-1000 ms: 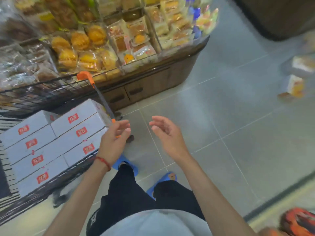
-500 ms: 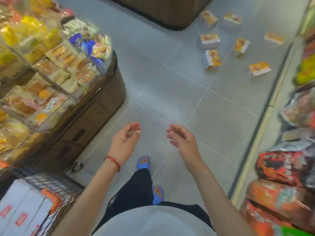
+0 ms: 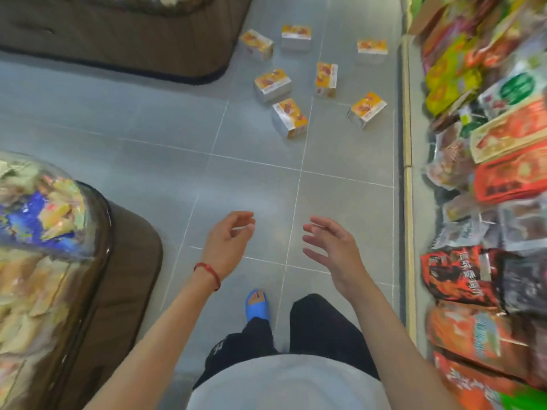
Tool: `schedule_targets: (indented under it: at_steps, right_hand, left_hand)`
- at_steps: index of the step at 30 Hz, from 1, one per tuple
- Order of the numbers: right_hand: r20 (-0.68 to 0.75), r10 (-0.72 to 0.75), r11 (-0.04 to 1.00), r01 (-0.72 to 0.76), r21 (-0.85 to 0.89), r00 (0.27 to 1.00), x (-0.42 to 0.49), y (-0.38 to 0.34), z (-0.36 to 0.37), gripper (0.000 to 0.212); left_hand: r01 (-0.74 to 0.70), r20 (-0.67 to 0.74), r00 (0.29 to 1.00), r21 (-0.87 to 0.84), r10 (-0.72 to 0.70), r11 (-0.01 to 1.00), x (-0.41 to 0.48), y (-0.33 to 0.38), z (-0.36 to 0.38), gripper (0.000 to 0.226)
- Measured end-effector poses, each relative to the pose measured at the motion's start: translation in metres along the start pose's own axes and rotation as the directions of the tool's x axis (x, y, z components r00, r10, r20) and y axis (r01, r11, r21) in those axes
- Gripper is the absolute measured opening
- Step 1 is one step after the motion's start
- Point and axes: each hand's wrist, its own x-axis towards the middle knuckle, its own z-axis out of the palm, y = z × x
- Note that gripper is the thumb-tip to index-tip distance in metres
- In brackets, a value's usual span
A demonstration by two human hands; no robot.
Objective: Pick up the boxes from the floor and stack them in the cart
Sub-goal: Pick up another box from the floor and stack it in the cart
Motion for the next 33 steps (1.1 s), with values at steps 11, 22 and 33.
schedule_targets:
  at_steps: [11,22,33]
  right_hand:
    - [-0.109,0.079,0.989,-0.065,0.130,0.991,0.198,-0.127,-0.034,0.021]
    - [-0.104,0.114,0.990,-0.104,0.099,0.988,0.382,-0.286,-0.064,0.022]
    - [-0.215,0.169,0.984,-0.153,0.090,0.962,0.597,-0.380,-0.008,0.025]
  left_hand:
    - [0.027,0.093,0.995,0.095,-0.036,0.995,0.242,0.099,0.054,0.021]
    - [0.037,0.077,0.996,0.094,-0.044,0.995,0.443,0.212,0.117,0.025]
    - [0.198,0.101,0.972,0.132,-0.212,0.971,0.693,0.243,0.119,0.022]
